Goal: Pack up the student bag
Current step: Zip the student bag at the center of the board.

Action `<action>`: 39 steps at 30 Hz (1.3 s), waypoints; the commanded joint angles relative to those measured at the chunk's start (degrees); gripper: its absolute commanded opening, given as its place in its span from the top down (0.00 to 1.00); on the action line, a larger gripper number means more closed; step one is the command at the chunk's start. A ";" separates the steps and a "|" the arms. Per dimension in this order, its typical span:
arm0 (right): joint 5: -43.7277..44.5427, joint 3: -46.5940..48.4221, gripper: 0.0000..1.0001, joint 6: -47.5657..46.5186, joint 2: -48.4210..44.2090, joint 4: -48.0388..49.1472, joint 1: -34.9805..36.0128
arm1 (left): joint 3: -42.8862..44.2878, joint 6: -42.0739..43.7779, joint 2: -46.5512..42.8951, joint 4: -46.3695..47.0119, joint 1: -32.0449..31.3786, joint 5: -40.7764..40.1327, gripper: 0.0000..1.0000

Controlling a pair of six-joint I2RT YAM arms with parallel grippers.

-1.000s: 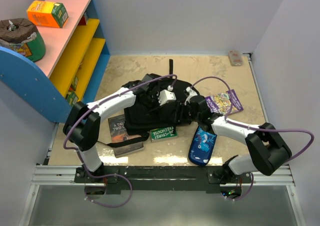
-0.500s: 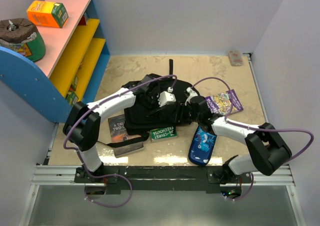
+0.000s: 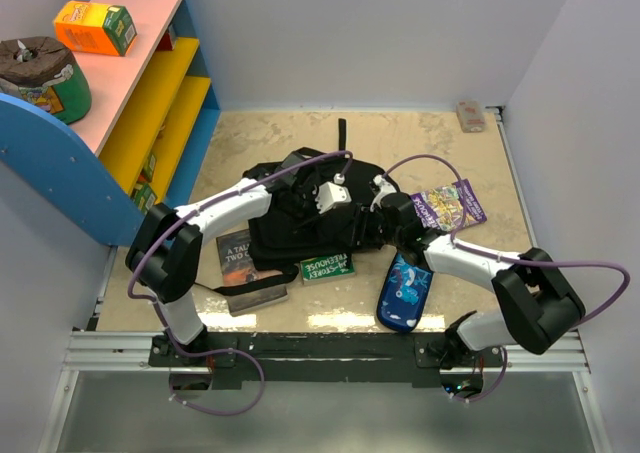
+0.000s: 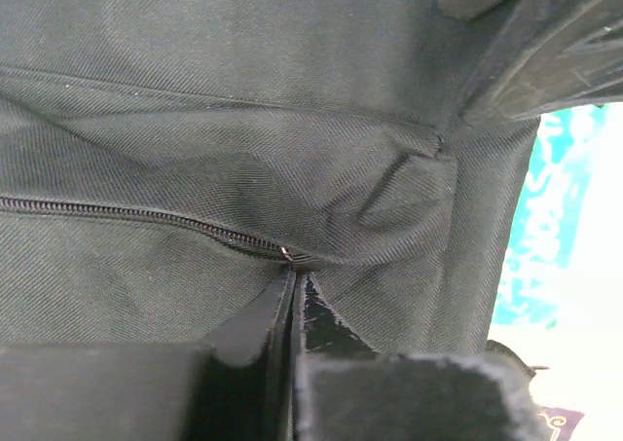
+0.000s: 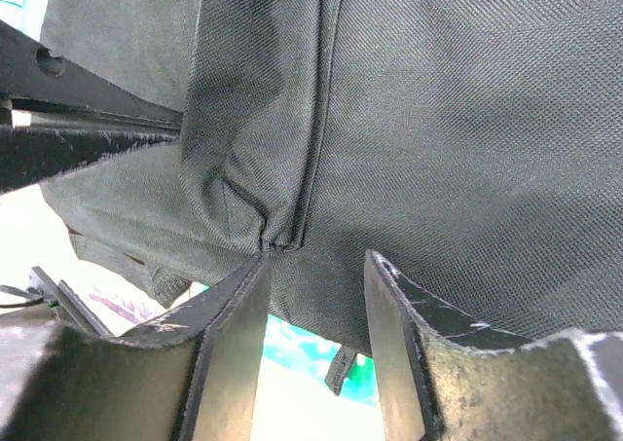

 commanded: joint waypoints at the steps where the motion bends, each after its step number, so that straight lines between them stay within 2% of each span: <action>1: 1.25 -0.86 0.55 0.41 -1.87 1.61 -0.14 | -0.53 -0.77 -0.71 2.86 -0.12 -1.83 1.00; 5: 2.39 -2.26 0.48 0.06 -4.07 4.33 -0.14 | 2.10 -0.86 -3.08 0.93 -0.12 -2.27 1.00; 13: 5.55 -1.21 0.46 -3.19 -8.11 7.06 1.35 | 5.10 -2.62 -5.19 -2.94 -0.12 -1.83 1.00; 19: 8.27 0.81 0.42 -5.65 -4.87 8.20 6.61 | 5.54 -3.94 -5.37 -2.85 -0.12 -2.27 1.00; 25: 12.06 2.31 0.33 -7.32 -1.97 8.29 10.84 | 5.10 -2.89 -5.01 -5.75 -0.12 -0.87 1.00; 26: 12.58 2.48 0.32 -7.50 -1.87 8.29 11.11 | 4.06 -2.01 -5.28 -5.93 -0.12 -0.69 0.96; 27: 12.85 2.48 0.32 -7.67 -1.79 8.20 11.20 | 3.44 -1.74 -5.71 -5.41 -0.12 -0.52 0.82; 28: 13.03 2.57 0.32 -7.85 -1.79 8.29 11.29 | 2.65 -1.48 -7.02 -4.79 -0.12 -0.52 0.74; 29: 13.20 2.57 0.31 -7.94 -1.61 8.29 11.29 | 1.51 -0.95 -7.56 -4.18 -0.12 -0.52 0.61; 30: 13.29 2.48 0.31 -8.03 -1.61 8.29 11.29 | 1.23 -0.95 -8.09 -3.48 -0.12 -0.52 0.57; 32: 13.38 2.22 0.31 -7.94 -1.17 8.55 11.29 | 1.23 -0.60 -8.27 -3.38 -0.12 -0.34 0.53; 39: 14.70 -0.41 0.32 -6.27 -2.75 8.90 11.29 | -0.70 2.04 -7.04 -0.84 -0.12 -0.34 0.52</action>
